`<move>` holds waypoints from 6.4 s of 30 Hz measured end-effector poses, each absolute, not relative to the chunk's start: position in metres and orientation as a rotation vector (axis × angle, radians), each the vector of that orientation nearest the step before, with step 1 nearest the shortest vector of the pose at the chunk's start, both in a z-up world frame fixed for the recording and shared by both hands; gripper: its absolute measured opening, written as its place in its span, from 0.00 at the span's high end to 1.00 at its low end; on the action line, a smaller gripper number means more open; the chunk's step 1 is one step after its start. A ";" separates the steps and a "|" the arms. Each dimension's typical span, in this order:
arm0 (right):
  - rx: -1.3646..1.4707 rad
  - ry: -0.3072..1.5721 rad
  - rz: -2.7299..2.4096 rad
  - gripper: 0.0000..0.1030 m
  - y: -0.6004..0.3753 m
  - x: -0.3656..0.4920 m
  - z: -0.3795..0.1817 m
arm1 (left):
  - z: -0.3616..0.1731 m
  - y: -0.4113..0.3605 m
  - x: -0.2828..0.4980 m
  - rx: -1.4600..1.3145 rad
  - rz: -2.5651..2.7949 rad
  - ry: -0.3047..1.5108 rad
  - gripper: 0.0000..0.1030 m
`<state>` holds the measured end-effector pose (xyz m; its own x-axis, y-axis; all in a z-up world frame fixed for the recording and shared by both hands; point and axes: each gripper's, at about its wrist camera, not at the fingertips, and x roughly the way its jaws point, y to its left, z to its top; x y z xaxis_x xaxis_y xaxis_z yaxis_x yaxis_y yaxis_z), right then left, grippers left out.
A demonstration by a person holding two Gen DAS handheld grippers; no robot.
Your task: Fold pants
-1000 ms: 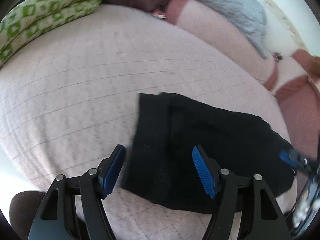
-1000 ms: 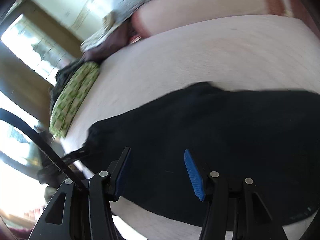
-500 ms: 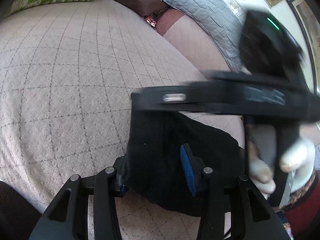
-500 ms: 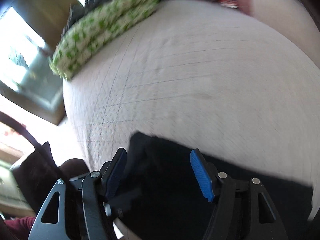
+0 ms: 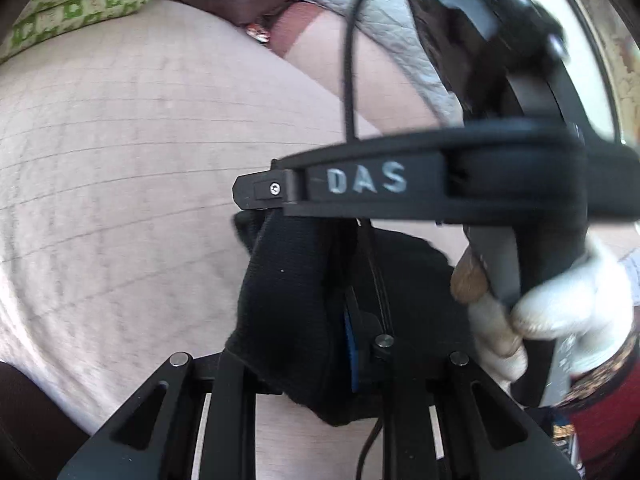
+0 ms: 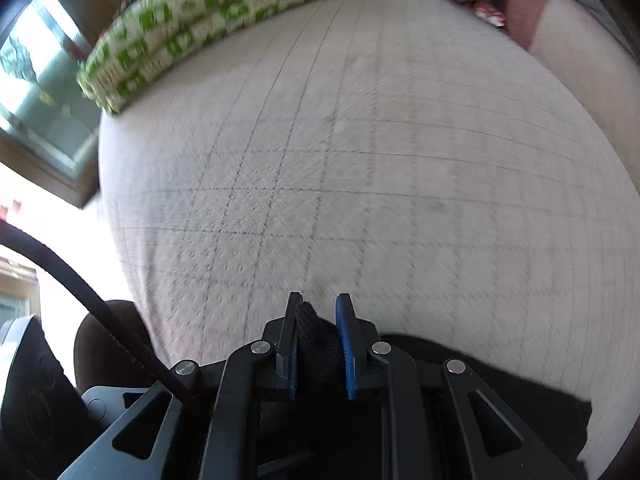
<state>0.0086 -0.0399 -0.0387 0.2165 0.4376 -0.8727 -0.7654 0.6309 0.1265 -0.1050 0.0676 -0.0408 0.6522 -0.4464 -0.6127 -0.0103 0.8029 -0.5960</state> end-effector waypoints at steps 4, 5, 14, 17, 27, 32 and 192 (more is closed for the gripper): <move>-0.249 1.013 0.837 0.83 -0.094 0.005 -0.017 | -0.025 0.026 -0.092 -0.571 -0.340 0.840 0.81; -0.210 1.003 0.819 0.83 -0.115 0.009 -0.015 | -0.023 0.017 -0.089 -0.564 -0.353 0.845 0.81; 0.013 0.982 0.618 0.75 -0.272 0.032 -0.040 | -0.029 -0.111 -0.053 -0.392 -0.479 0.962 0.79; 0.060 0.985 0.490 0.58 -0.320 0.032 -0.061 | -0.018 -0.125 -0.057 -0.393 -0.571 0.981 0.76; 0.492 0.805 0.573 0.51 -0.415 -0.007 -0.036 | 0.005 -0.074 -0.079 -0.407 -0.499 0.923 0.50; 0.739 0.950 0.826 0.51 -0.366 -0.007 -0.074 | -0.036 -0.075 -0.059 -0.433 -0.412 1.021 0.50; 0.250 0.533 0.032 0.00 -0.426 -0.124 -0.023 | 0.026 -0.033 -0.064 -0.277 -0.236 0.857 0.40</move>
<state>-0.1238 -0.4256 -0.0231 0.8615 0.0948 -0.4988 0.0348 0.9691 0.2443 -0.0638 -0.0334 0.0255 0.6329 -0.3134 -0.7080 0.0930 0.9386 -0.3323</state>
